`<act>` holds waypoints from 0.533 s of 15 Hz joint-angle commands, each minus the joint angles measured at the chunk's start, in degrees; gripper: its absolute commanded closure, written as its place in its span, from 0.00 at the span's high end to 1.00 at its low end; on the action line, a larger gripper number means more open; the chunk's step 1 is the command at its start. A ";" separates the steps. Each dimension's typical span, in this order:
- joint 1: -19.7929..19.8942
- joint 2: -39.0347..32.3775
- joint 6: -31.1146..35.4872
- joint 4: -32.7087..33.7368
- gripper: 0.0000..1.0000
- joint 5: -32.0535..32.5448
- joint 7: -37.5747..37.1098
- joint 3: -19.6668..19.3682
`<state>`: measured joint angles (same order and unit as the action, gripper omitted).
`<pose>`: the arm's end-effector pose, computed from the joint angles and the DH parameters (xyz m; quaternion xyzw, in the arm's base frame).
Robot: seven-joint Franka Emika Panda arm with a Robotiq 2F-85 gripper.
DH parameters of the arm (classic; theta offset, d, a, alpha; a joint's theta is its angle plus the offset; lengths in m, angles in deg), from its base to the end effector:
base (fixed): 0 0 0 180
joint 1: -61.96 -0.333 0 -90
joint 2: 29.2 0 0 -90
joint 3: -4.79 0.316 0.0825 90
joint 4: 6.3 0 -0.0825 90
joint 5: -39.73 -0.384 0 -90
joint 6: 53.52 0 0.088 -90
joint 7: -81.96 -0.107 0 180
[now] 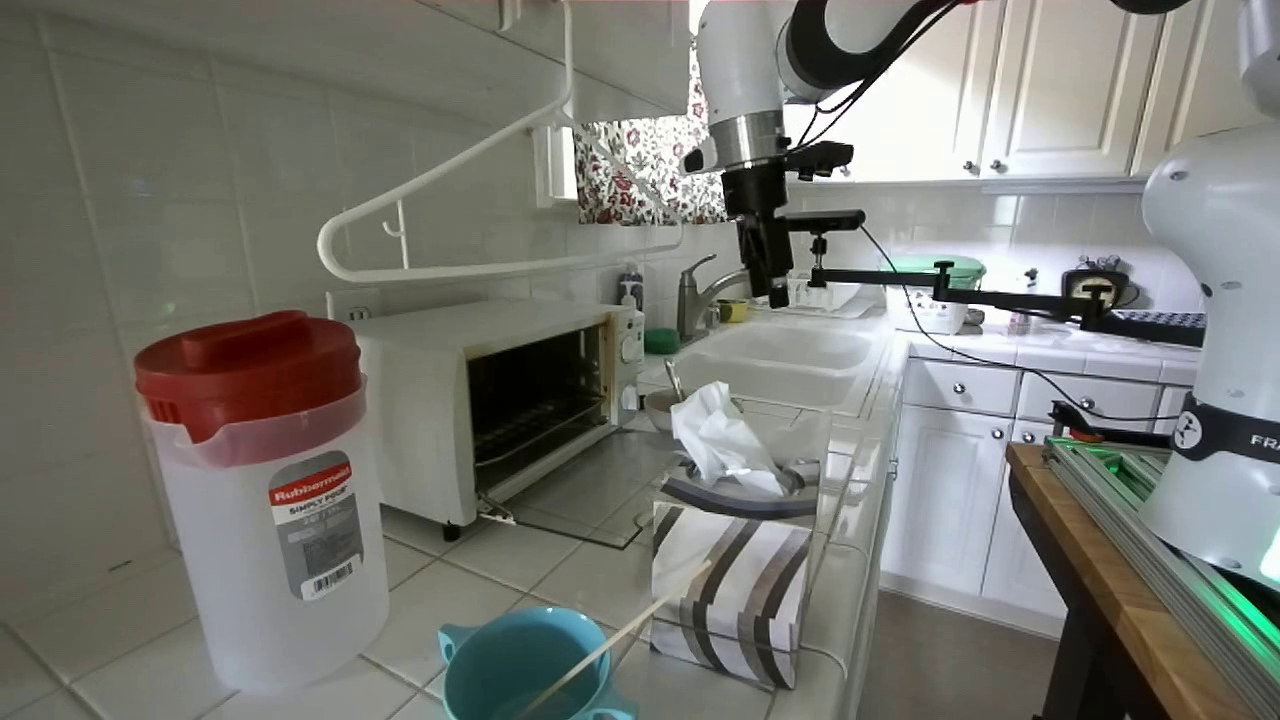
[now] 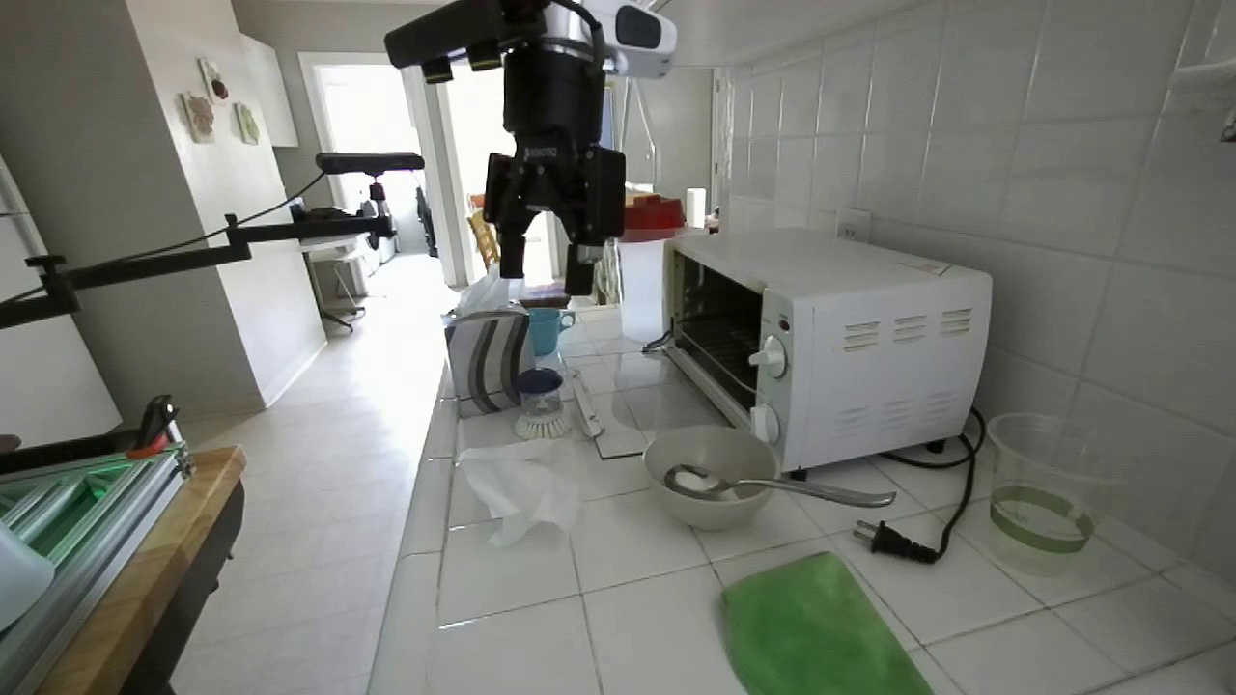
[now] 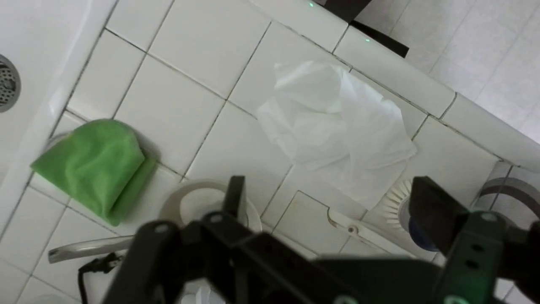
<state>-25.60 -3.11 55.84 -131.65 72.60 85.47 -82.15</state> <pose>0.5048 -0.0513 0.3667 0.9774 0.1890 -0.0900 0.0300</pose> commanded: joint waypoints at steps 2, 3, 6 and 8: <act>0.31 -8.80 2.35 -0.05 1.00 -7.22 0.26 -1.48; -0.30 -11.25 2.48 0.07 1.00 -8.66 -2.30 -2.43; -3.30 -11.86 -0.37 0.79 1.00 -10.09 -9.33 -4.66; -4.95 -13.62 -0.89 0.79 1.00 -11.15 -13.02 -5.73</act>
<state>-27.56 -14.28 56.56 -131.66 63.56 77.99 -85.37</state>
